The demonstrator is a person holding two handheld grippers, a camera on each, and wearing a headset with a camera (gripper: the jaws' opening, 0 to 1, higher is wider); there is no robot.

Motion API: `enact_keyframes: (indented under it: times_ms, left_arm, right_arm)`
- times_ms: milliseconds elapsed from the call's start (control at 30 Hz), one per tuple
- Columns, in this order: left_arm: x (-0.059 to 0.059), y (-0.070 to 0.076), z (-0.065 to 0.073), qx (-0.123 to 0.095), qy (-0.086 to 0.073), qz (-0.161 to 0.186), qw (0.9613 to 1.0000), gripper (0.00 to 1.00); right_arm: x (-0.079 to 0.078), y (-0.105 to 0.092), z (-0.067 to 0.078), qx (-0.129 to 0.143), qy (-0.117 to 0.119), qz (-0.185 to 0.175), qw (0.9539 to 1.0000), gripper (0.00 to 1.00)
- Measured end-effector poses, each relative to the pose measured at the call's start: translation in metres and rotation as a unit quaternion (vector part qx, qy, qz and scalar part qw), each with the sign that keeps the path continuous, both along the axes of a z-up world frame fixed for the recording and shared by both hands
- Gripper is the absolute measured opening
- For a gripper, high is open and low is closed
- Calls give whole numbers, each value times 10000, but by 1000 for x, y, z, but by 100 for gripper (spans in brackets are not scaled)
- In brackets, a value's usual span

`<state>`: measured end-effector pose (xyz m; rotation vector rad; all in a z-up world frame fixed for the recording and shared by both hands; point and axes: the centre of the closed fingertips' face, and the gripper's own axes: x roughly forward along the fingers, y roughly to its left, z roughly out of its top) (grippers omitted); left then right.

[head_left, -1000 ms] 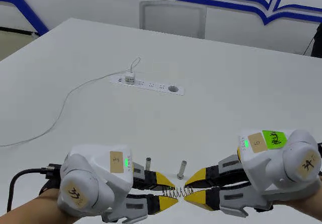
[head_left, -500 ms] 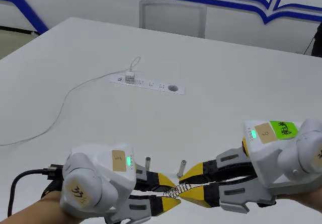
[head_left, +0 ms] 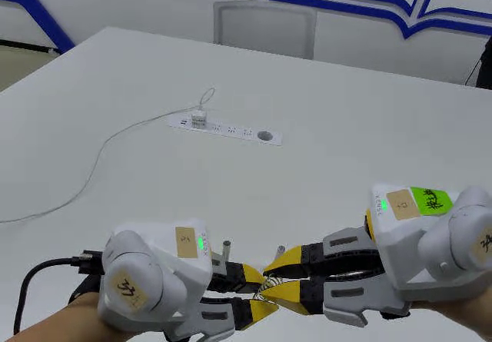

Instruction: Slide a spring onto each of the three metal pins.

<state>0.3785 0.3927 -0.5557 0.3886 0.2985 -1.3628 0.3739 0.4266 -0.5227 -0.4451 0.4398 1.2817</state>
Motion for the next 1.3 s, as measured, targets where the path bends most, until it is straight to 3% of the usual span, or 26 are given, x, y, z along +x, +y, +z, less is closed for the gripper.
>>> enact_keyframes:
  times_ms: [167, 300, 333, 700, 867, 1067, 1300]
  left_arm:
    - [3, 3, -8, 230, -242, 83, 9994, 12]
    - [6, 3, -6, 65, -137, 220, 9996, 16]
    - [6, 3, -5, -40, 3, 280, 9996, 19]
    - [11, 15, -15, 12, 136, 554, 9984, 38]
    - [18, 20, -10, -188, 191, 872, 9958, 48]
    - [26, 36, -18, -194, 344, 1223, 9917, 56]
    - [25, 54, -26, -220, 425, 1466, 9880, 64]
  right_arm:
    - [5, -1, -1, 19, -1, -141, 9999, 10]
    - [9, -1, 3, 69, -48, -200, 9998, 10]
    - [10, -2, 3, 54, -62, -204, 9998, 10]
    - [18, -8, 2, 14, -103, -337, 9994, 10]
    - [20, -12, 0, -27, -93, -380, 9992, 11]
    - [26, -18, -1, -85, -102, -479, 9988, 11]
    - [31, -25, -5, -151, -97, -599, 9980, 11]
